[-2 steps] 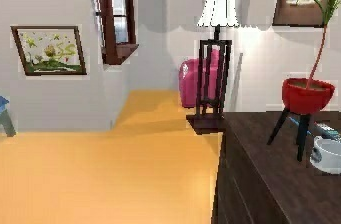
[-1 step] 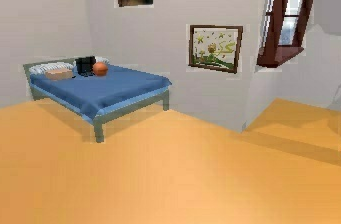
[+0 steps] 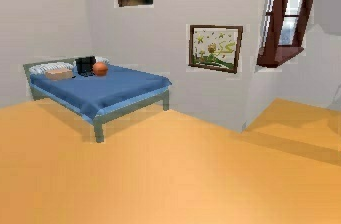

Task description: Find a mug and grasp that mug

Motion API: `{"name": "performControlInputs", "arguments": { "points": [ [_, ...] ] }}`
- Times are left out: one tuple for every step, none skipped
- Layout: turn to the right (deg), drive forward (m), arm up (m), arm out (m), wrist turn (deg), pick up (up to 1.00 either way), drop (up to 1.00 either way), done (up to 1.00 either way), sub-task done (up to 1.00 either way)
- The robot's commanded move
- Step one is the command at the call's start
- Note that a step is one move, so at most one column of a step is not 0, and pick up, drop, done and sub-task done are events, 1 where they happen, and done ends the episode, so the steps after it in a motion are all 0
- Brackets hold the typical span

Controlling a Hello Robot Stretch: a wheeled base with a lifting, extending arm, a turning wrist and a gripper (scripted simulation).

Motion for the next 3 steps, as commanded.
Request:
{"name": "performControlInputs", "arguments": {
  "points": [
    [0.0,0.0,0.38,0.0,0.0,0.0,0.0,0.0,0.0],
    [0.0,0.0,0.0,0.48,0.0,0.0,0.0,0.0,0.0],
    [0.0,0.0,0.0,0.0,45.0,0.0,0.0,0.0,0.0]
  ]
}}
